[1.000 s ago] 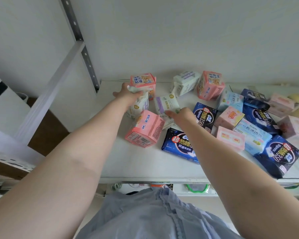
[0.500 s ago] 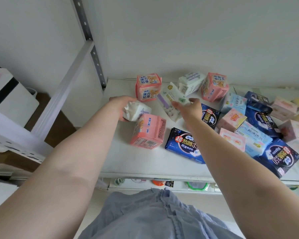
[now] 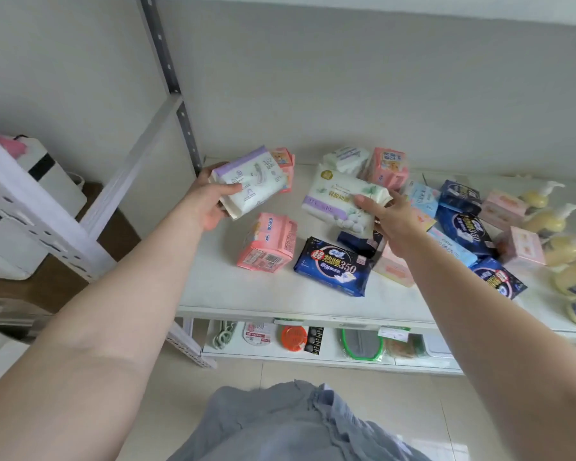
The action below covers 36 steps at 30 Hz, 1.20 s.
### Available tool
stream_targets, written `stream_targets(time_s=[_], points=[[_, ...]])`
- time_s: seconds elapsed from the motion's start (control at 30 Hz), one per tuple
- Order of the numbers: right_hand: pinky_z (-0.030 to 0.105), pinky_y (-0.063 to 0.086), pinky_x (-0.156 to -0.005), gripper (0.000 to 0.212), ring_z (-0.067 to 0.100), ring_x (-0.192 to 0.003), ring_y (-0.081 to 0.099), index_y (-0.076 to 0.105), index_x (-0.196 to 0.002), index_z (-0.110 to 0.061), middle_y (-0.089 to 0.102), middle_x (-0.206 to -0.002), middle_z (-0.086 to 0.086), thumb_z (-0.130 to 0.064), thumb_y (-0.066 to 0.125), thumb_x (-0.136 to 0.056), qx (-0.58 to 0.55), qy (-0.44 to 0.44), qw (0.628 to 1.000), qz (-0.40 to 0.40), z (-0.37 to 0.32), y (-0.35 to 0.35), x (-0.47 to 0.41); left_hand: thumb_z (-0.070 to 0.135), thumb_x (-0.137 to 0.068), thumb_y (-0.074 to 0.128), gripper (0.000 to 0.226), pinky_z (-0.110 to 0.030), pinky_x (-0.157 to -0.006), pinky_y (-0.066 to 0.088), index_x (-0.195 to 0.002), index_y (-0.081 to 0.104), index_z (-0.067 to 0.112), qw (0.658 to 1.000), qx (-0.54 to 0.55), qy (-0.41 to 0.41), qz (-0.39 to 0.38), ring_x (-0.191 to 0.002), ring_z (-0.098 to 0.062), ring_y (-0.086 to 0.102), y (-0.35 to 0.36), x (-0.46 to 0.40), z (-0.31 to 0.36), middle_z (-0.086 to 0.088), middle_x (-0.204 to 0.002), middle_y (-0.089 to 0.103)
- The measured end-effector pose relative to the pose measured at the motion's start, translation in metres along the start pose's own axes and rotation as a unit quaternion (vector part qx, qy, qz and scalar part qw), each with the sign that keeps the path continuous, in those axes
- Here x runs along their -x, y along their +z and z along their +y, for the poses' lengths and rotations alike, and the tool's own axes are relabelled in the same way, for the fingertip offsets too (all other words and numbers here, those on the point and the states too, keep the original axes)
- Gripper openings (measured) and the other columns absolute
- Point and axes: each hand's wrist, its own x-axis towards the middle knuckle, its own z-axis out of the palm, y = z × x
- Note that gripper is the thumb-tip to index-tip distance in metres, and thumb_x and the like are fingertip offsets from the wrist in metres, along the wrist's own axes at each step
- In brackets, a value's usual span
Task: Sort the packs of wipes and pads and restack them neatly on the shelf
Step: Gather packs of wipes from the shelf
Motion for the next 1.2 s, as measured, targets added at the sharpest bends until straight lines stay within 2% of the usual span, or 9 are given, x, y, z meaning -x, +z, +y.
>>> stream_targets(time_s=[0.13,0.23,0.47,0.67,0.8,0.9,1.0,1.1,1.2], points=[[0.049,0.054,-0.091,0.122,0.025,-0.1,0.069,0.043,-0.139,-0.017,0.061,-0.127,0.008,-0.052,0.095,-0.034,0.014,0.004,0.999,-0.046,0.011,-0.054,0.039,-0.009,-0.083,0.06,0.059,-0.054,-0.085,0.052,-0.132,0.048,0.022,0.999,-0.012,-0.006,-0.038,-0.103,-0.03,0.065,0.035,0.051,-0.008,-0.006,-0.12,0.065],[0.042,0.058,-0.081,0.088,0.023,-0.092,0.071,0.05,-0.128,-0.009,0.068,-0.117,0.01,-0.033,0.089,-0.053,0.013,0.014,0.996,-0.087,0.021,-0.095,0.081,-0.007,-0.081,0.061,0.059,-0.051,-0.078,0.055,-0.133,0.048,0.018,0.998,0.009,-0.011,-0.055,-0.104,-0.031,0.065,0.072,0.091,-0.025,-0.011,-0.12,0.065],[0.037,0.058,-0.073,0.08,0.031,-0.094,0.071,0.053,-0.124,-0.002,0.069,-0.113,0.017,-0.026,0.089,-0.057,0.013,0.016,0.997,-0.078,0.055,-0.173,0.15,-0.005,-0.083,0.063,0.039,-0.038,-0.064,0.055,-0.101,0.054,0.028,0.998,0.003,-0.014,-0.055,-0.1,-0.028,0.065,0.148,0.166,-0.077,-0.003,-0.108,0.067],[0.028,0.058,-0.058,0.055,0.018,-0.072,0.073,0.052,-0.121,-0.004,0.071,-0.094,0.007,-0.01,0.08,-0.074,0.005,0.021,0.999,-0.048,0.068,-0.206,0.201,0.003,-0.082,0.069,0.048,-0.047,-0.075,0.057,-0.123,0.05,0.019,0.996,-0.055,-0.02,-0.065,-0.106,-0.028,0.064,0.169,0.207,-0.099,-0.006,-0.121,0.065],[0.042,0.061,-0.076,0.086,0.026,-0.087,0.073,0.053,-0.128,-0.008,0.069,-0.108,0.012,-0.031,0.092,-0.054,0.029,0.018,0.999,-0.035,0.084,-0.215,0.236,0.023,-0.082,0.074,0.043,-0.042,-0.077,0.057,-0.116,0.047,0.026,0.986,-0.151,-0.004,-0.065,-0.099,-0.022,0.065,0.175,0.236,-0.107,-0.001,-0.117,0.064],[0.026,0.059,-0.064,0.054,0.012,-0.072,0.072,0.056,-0.116,-0.01,0.068,-0.091,0.001,-0.017,0.084,-0.07,0.027,0.023,0.999,-0.017,0.096,-0.218,0.267,0.029,-0.08,0.076,0.053,-0.038,-0.074,0.058,-0.124,0.047,0.02,0.98,-0.184,-0.007,-0.074,-0.099,-0.019,0.066,0.173,0.257,-0.121,0.0,-0.118,0.064],[0.021,0.054,-0.063,0.064,0.011,-0.076,0.07,0.055,-0.122,-0.008,0.066,-0.09,-0.002,-0.022,0.086,-0.067,0.041,0.038,0.998,-0.008,0.116,-0.223,0.297,0.032,-0.078,0.078,0.058,-0.044,-0.079,0.057,-0.127,0.048,0.023,0.977,-0.2,-0.015,-0.068,-0.101,-0.019,0.065,0.17,0.277,-0.141,0.003,-0.119,0.064],[0.03,0.054,-0.077,0.097,0.02,-0.094,0.068,0.052,-0.127,-0.013,0.067,-0.105,0.005,-0.044,0.091,-0.044,0.083,0.046,0.995,-0.012,0.136,-0.23,0.327,0.033,-0.077,0.078,0.05,-0.045,-0.084,0.056,-0.118,0.051,0.023,0.969,-0.238,0.002,-0.065,-0.102,-0.02,0.064,0.178,0.298,-0.164,0.001,-0.117,0.064],[0.041,0.057,-0.086,0.087,0.029,-0.1,0.069,0.053,-0.123,-0.011,0.07,-0.109,0.014,-0.03,0.091,-0.048,0.063,0.061,0.995,-0.043,0.151,-0.246,0.352,0.042,-0.074,0.078,0.044,-0.047,-0.086,0.055,-0.107,0.054,0.023,0.952,-0.293,0.011,-0.089,-0.1,-0.022,0.063,0.202,0.319,-0.184,0.001,-0.111,0.065]])
